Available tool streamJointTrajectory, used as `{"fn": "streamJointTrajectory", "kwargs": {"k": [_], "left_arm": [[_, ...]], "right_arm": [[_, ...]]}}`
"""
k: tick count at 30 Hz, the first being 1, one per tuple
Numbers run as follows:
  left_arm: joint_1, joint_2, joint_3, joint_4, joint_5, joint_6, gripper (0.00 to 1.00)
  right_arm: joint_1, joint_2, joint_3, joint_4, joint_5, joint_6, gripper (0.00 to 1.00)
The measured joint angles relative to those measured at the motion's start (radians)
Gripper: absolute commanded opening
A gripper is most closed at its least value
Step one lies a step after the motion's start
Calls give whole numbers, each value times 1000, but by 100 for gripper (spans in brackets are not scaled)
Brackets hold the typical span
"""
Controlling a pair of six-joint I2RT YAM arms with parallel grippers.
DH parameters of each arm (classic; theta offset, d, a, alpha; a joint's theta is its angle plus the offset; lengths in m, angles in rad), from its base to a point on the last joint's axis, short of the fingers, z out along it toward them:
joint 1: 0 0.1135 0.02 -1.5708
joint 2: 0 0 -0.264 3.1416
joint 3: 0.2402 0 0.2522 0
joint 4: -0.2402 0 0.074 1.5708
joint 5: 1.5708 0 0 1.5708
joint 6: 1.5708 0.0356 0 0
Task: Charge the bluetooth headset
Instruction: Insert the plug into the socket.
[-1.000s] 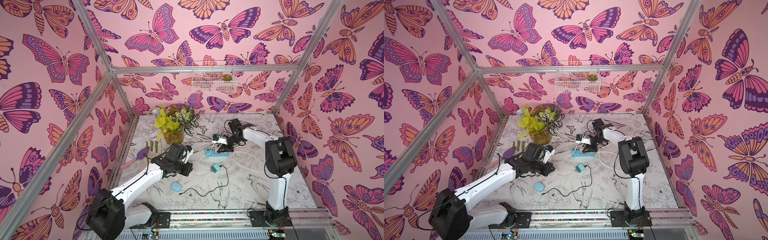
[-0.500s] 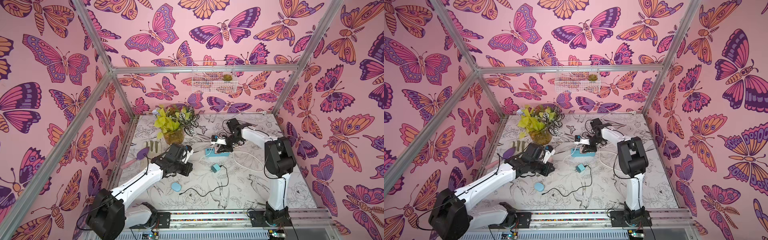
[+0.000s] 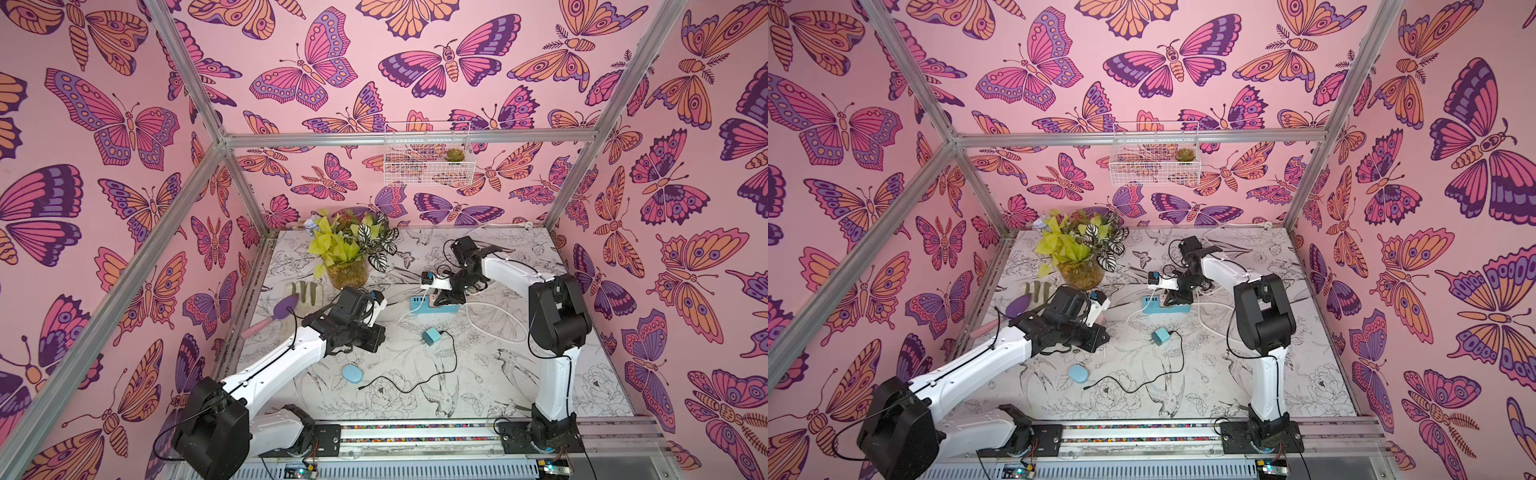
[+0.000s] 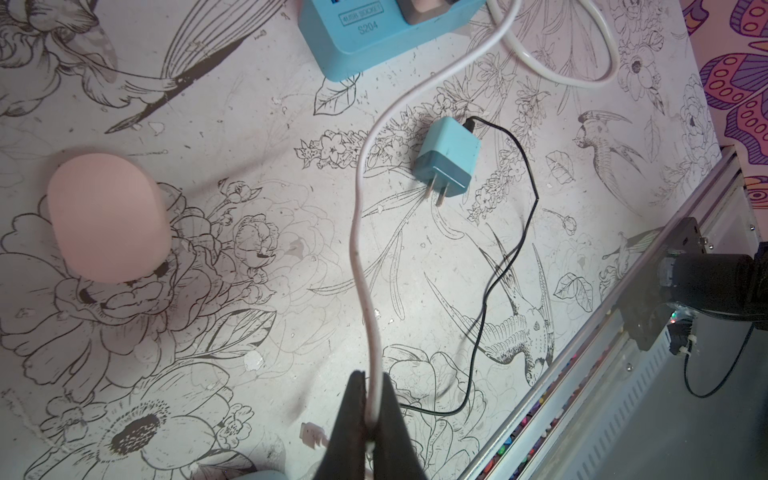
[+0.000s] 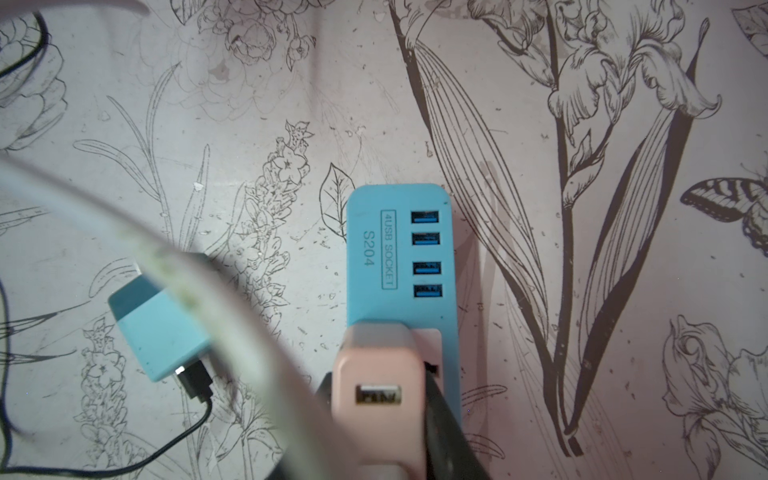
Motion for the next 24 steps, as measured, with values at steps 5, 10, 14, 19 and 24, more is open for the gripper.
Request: {"fn": "streamJointTrajectory", "kwargs": {"k": [5, 10, 14, 19, 24], "left_arm": [[1, 0, 0, 0, 0, 0, 0], [1, 0, 0, 0, 0, 0, 0], [1, 0, 0, 0, 0, 0, 0], [1, -8, -4, 1, 0, 0, 0], [1, -9, -5, 3, 0, -3, 0]], "right_arm": [[5, 6, 14, -16, 13, 0, 0], [13, 6, 19, -21, 36, 0, 0], [16, 6, 22, -24, 43, 1, 0], [18, 5, 24, -25, 47, 7, 3], [23, 5, 30, -23, 48, 27, 20]]}}
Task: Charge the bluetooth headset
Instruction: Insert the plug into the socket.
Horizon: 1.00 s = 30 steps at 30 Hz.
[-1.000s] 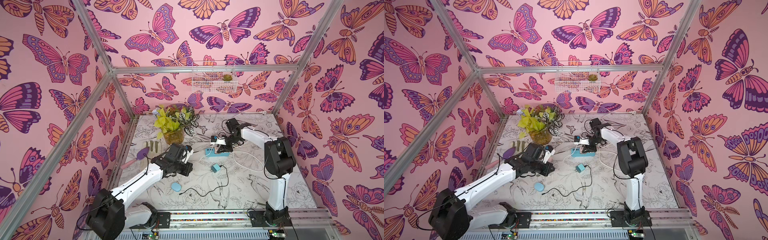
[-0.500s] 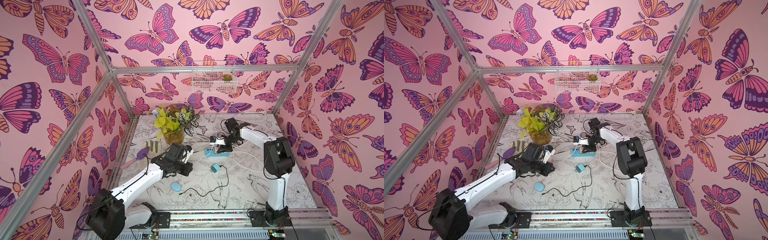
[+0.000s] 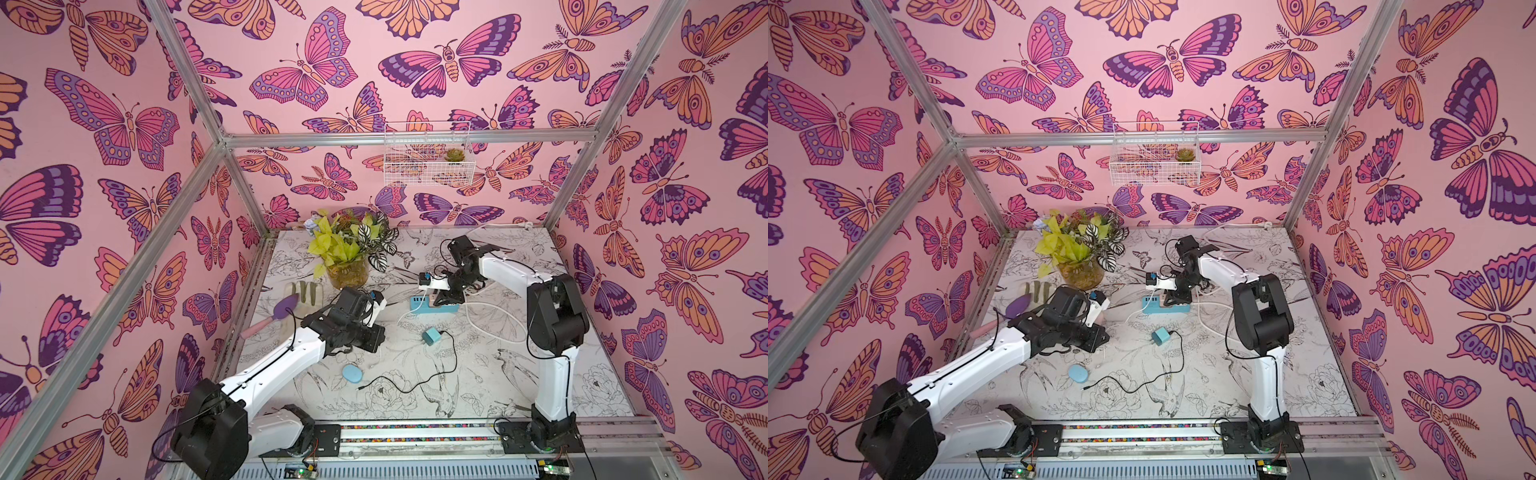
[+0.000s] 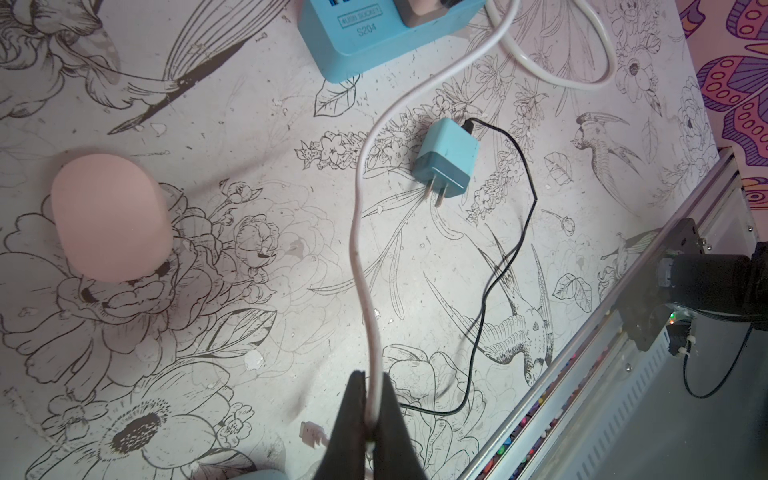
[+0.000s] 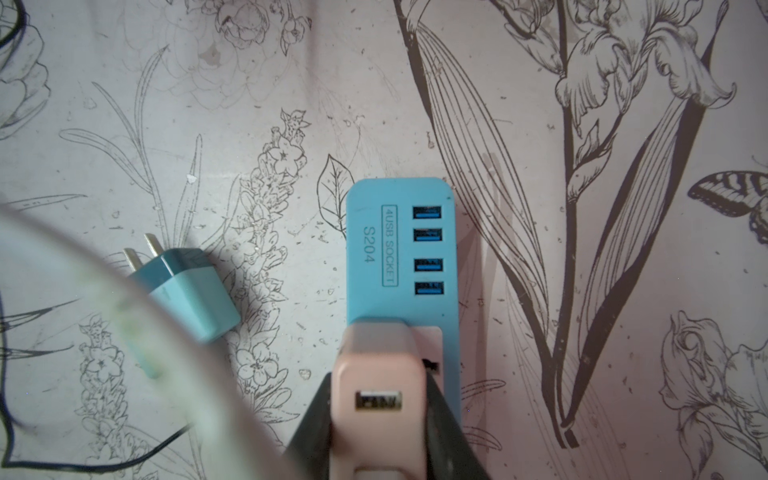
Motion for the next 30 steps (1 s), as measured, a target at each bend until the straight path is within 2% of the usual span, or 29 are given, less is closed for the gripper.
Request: {"fn": "streamJointTrajectory", "kwargs": {"k": [5, 11, 17, 23, 30], "left_arm": [[0, 0, 0, 0, 3, 0, 0], [0, 4, 0, 0, 13, 0, 0], [0, 4, 0, 0, 18, 0, 0], [0, 13, 0, 0, 19, -3, 0], [0, 38, 16, 1, 27, -23, 0]], "right_arm": [[9, -1, 0, 21, -1, 33, 36], [13, -2, -26, 53, 2, 80, 49], [7, -55, -64, 110, -5, 135, 53], [-14, -156, -100, 162, 21, 192, 54], [-36, -346, -304, 330, 125, 383, 49]]}}
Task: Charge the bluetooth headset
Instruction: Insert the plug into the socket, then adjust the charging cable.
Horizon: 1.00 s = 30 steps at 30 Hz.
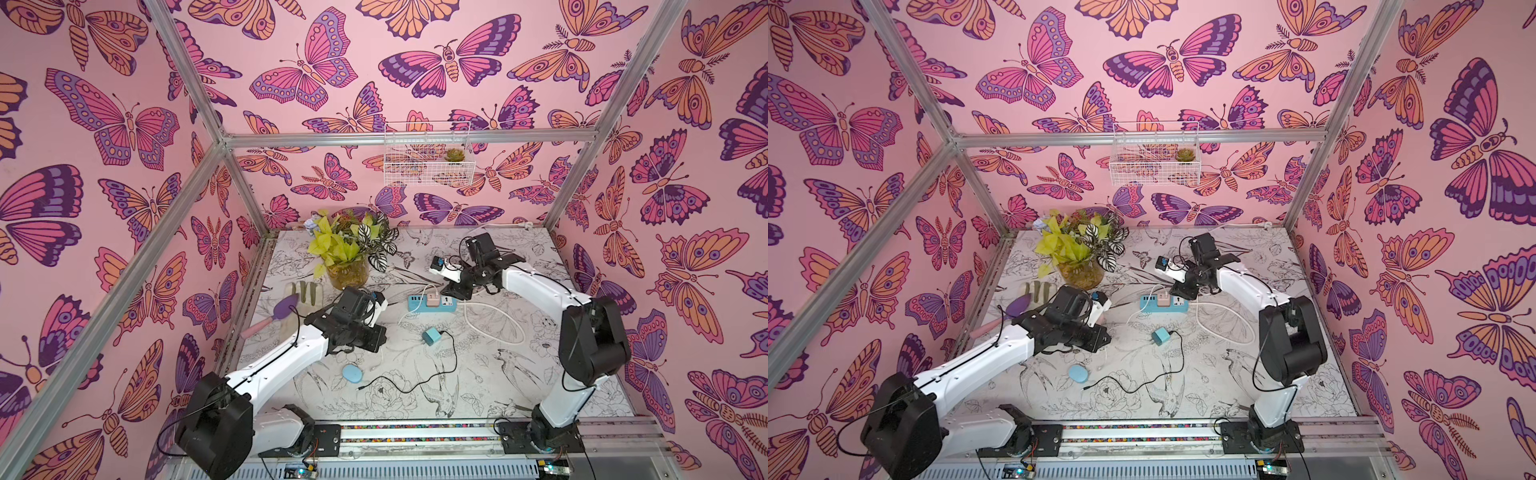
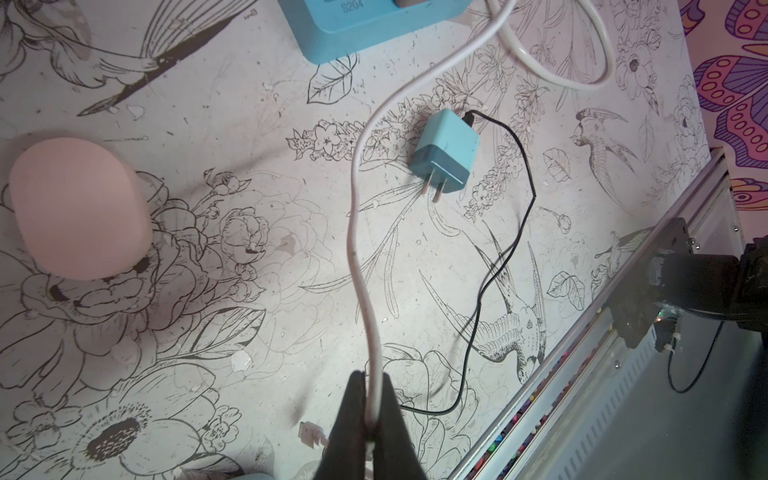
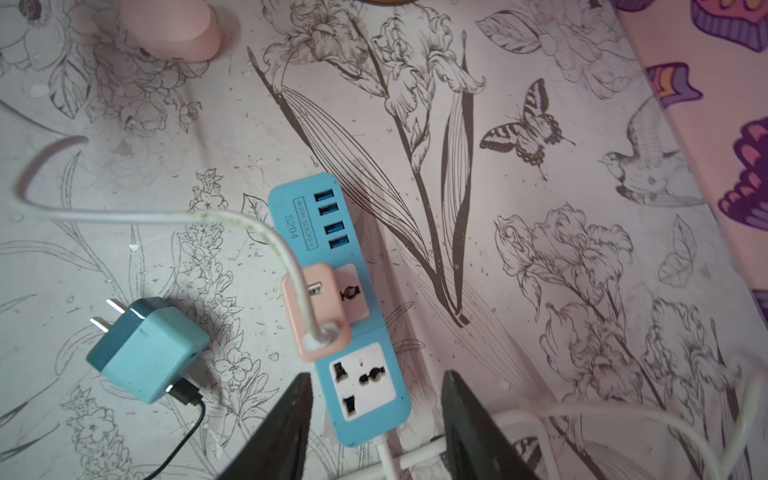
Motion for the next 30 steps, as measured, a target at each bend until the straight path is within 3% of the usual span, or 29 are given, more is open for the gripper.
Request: {"fn": "streamJointTrajectory", "kwargs": {"k": [5, 10, 14, 17, 25, 30], "left_arm": [[0, 36, 64, 14, 17, -16, 0], [-12, 90, 130, 25, 25, -34, 0], [-41, 113, 171, 35, 25, -44, 0], [-64, 127, 193, 48, 23, -59, 0], [-108, 173, 256, 64, 16, -97, 0], [-114, 177, 281, 73, 17, -112, 0]], "right_arm": [[11, -206, -137, 129, 76, 277, 43], [26, -349, -156, 147, 98, 608, 31], [27, -405, -187, 129, 57, 841, 33], [52, -474, -320, 175, -7, 978, 33], [421, -549, -629, 386, 38, 1183, 31], [529, -523, -713, 542, 103, 1234, 38]]}}
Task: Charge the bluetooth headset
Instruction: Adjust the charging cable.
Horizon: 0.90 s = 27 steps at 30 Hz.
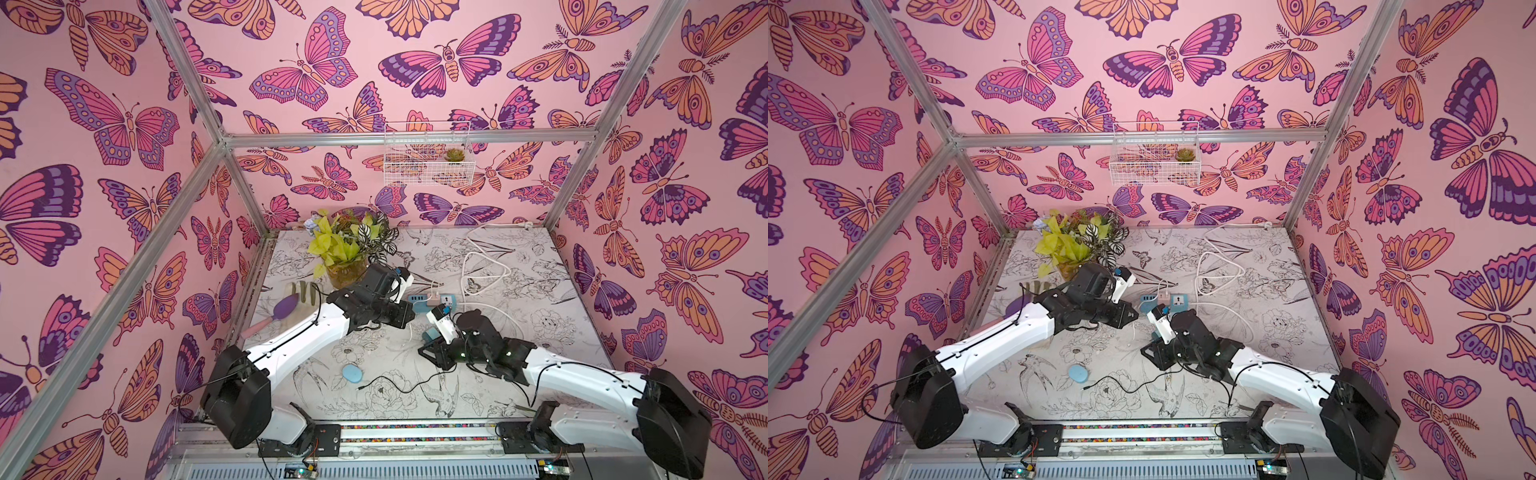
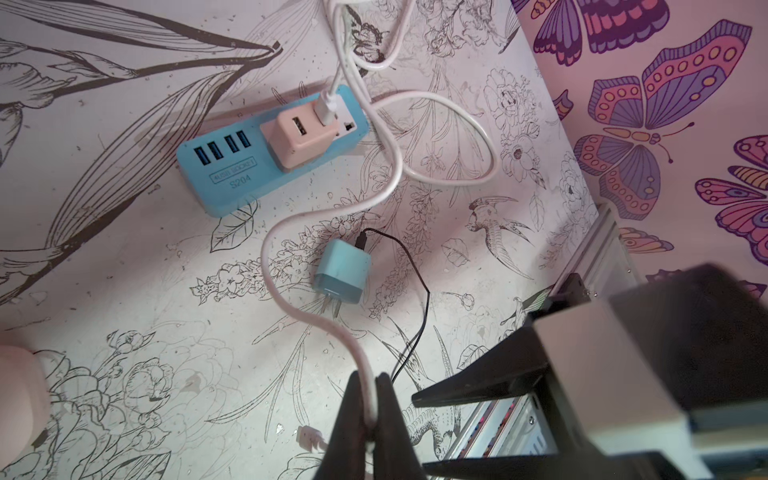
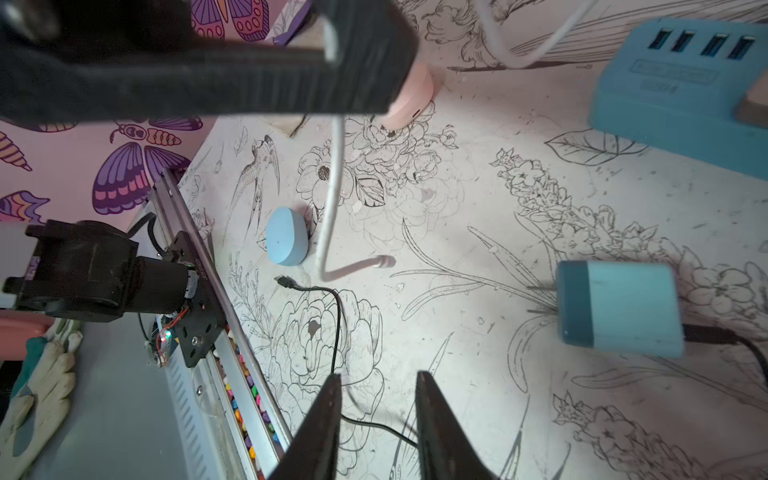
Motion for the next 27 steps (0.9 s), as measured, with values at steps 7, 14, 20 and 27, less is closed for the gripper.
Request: {"fn": "streamJointTrajectory", "kwargs": {"k": [7, 14, 20, 27], "left_arm": [[0, 0, 2, 5, 1, -17, 0], [-6, -1, 2, 26, 5, -34, 0], [-6, -3, -2, 44, 8, -53, 0], [-6, -4, -11, 73, 7, -62, 3]], "right_arm": [[75, -12, -50, 205, 109, 22, 42], [86, 6, -47, 262, 185, 24, 30], [86, 51, -32, 277, 218, 41, 15], [87, 70, -13, 283, 233, 50, 0]]}}
